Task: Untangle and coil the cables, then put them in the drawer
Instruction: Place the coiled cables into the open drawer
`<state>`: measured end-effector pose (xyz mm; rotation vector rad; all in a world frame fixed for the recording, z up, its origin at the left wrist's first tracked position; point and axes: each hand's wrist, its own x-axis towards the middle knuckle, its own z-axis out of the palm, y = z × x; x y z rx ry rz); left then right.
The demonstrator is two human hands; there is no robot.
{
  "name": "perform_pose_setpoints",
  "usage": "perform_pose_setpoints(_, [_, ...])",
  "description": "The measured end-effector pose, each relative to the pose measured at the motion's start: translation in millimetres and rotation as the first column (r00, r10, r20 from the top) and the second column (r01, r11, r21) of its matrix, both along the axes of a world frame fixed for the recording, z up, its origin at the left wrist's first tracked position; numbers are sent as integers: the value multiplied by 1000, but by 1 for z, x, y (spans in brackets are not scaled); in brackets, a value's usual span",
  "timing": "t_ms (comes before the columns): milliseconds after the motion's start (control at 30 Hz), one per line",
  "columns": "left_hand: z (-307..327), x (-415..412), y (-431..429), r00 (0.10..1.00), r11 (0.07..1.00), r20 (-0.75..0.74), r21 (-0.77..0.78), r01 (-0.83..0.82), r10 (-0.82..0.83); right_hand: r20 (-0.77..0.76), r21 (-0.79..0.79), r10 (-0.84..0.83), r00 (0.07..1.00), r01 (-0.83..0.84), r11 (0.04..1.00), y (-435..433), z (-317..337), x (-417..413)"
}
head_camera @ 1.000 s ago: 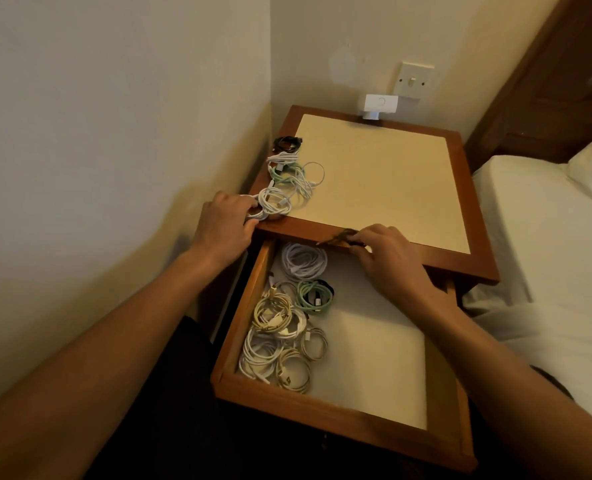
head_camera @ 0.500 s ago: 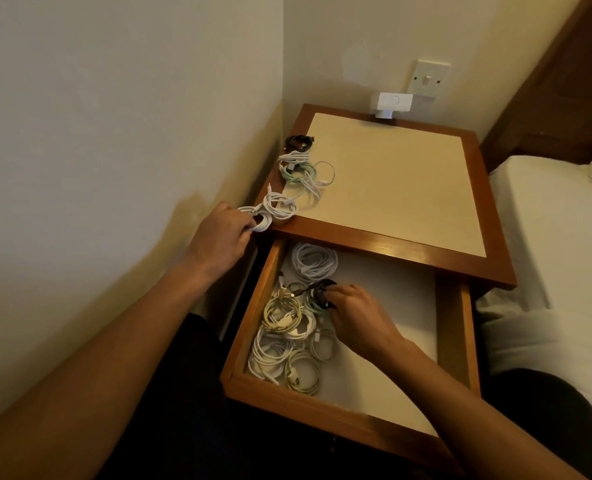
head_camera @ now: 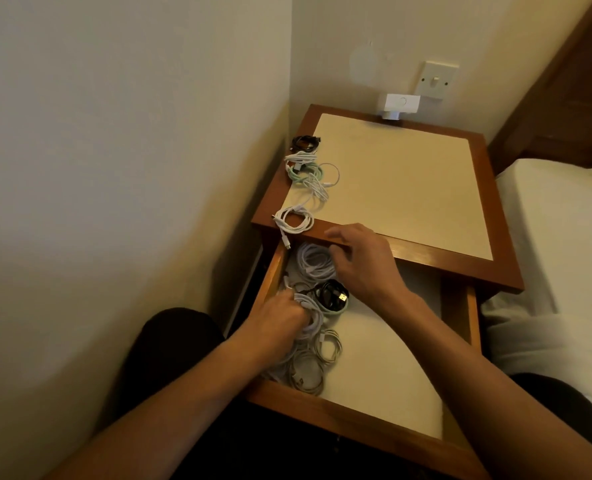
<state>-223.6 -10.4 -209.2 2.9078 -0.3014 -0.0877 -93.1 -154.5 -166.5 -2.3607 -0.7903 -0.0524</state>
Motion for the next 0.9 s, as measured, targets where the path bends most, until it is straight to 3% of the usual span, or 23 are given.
perform_pose_setpoints(100, [-3,-1,0,998,998,-69,63,-1,5,38,-87,102,994,-98,991,30,0,6])
perform_pose_setpoints(233, [-3,-6,3,998,996,-66,89,-7,13,151,-358,228,962,-162,920,62,-8,24])
perform_pose_setpoints(333, [-2,-11,9,995,994,-90,105,-38,47,193,-391,282,940,-190,900,63,-4,35])
perform_pose_setpoints(533, [13,-19,4,991,961,-99,268,-62,91,-12,-282,304,953,-295,913,18,39,6])
perform_pose_setpoints(633, [21,-22,9,981,960,-179,281,-16,69,-129,-368,303,944,-329,869,-13,45,-31])
perform_pose_setpoints(767, [24,-30,13,968,975,-248,222,25,32,-324,-492,218,921,-360,793,-35,4,-70])
perform_pose_setpoints(900, [34,-34,12,939,934,-342,321,156,-40,-406,-526,243,881,-443,726,-34,-39,-92])
